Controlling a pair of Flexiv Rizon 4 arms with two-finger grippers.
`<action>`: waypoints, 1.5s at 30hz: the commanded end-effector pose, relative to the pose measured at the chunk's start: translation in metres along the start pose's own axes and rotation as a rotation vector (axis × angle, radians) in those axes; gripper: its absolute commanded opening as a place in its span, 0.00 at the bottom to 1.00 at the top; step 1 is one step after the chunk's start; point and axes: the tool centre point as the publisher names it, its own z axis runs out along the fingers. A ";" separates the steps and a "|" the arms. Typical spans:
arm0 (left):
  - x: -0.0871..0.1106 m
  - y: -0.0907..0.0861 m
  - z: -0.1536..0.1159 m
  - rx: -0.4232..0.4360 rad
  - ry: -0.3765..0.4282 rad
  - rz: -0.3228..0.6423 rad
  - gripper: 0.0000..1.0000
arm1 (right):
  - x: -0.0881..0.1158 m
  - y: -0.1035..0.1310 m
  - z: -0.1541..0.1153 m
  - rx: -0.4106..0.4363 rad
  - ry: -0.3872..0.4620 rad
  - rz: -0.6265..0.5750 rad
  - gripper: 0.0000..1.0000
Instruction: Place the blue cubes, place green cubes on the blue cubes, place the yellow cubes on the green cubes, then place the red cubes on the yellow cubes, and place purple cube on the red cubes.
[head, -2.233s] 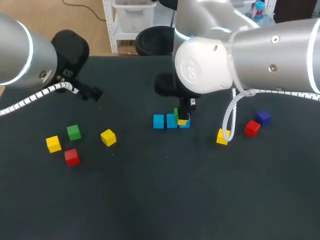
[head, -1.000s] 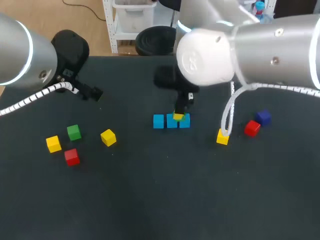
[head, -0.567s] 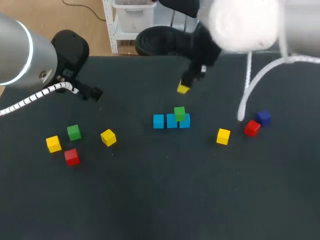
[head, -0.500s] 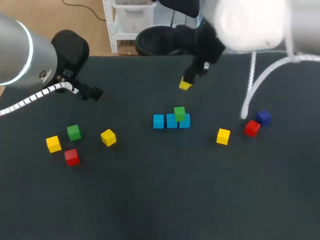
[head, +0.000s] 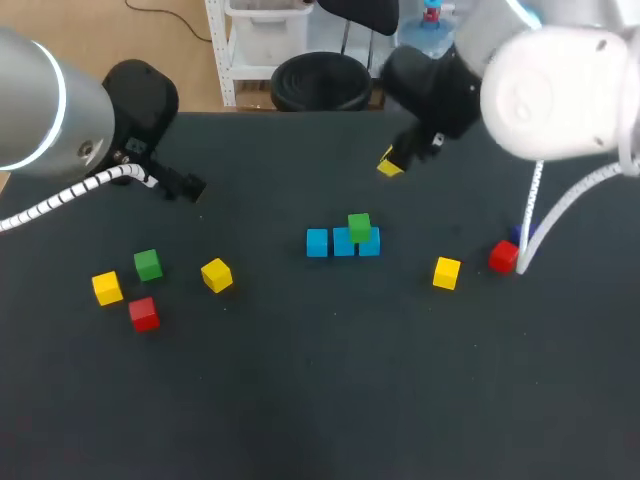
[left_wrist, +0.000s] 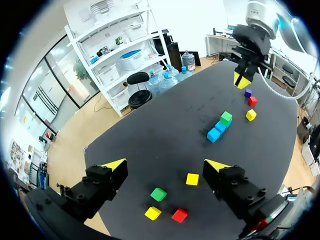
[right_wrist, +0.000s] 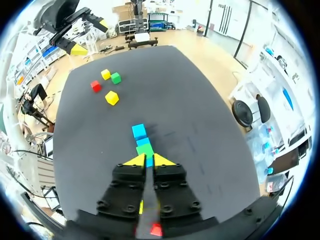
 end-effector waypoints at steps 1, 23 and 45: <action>0.000 0.001 0.001 0.004 0.000 0.001 1.00 | 0.003 0.004 -0.001 0.031 -0.006 0.001 1.00; 0.000 0.001 0.001 0.004 0.000 0.001 0.00 | 0.003 0.004 -0.001 0.031 -0.006 0.001 1.00; 0.000 0.001 0.001 0.004 0.000 0.001 1.00 | 0.003 0.004 -0.001 0.031 -0.006 0.001 1.00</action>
